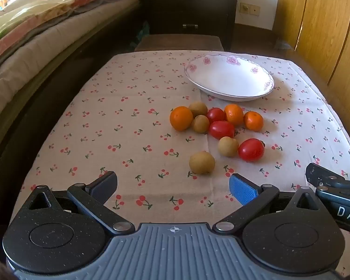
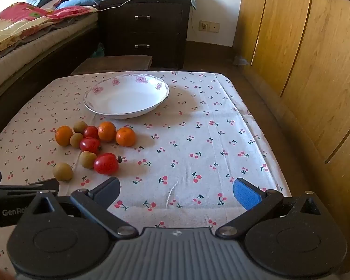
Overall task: Organize fruits
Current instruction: 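Move both grippers toward the fruit pile beside the white bowl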
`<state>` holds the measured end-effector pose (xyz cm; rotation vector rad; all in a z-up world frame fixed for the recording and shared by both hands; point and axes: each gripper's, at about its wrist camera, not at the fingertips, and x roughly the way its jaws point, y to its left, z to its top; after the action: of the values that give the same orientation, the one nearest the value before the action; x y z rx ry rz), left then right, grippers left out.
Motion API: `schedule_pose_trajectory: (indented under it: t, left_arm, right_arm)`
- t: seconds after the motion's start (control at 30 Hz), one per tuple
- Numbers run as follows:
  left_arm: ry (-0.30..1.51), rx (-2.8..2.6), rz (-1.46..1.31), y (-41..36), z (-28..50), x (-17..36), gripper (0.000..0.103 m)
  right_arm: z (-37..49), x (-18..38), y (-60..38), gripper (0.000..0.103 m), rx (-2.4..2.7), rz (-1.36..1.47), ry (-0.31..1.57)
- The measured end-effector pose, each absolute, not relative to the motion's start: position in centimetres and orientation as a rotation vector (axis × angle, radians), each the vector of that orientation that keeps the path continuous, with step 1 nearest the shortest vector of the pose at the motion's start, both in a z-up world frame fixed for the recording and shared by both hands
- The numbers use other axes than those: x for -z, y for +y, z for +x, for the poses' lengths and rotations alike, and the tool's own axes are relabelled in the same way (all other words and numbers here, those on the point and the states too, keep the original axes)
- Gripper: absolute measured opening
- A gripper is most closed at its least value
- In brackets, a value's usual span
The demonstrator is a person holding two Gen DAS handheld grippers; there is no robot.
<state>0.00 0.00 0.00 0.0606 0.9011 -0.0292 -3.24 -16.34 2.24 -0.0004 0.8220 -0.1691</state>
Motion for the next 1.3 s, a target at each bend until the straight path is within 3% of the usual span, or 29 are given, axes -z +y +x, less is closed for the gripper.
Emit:
schedule_pose_trajectory:
  t: [1.03, 1.23, 1.3]
  left_arm:
    - [0.922, 0.029, 0.047, 0.8, 0.4, 1.1, 0.103]
    - [0.937, 0.022, 0.043, 1.3, 0.6, 1.2, 0.103]
    - [0.933, 0.022, 0.038, 1.6, 0.8, 1.3, 0.103]
  right_arm:
    - [-2.4, -1.3, -15.8, 0.103, 0.133, 0.002, 0.853]
    - [-1.4, -1.1, -15.4, 0.096, 0.088, 0.015, 0.859]
    - [-0.9, -1.0, -15.2, 0.088, 0.065, 0.018, 0.864]
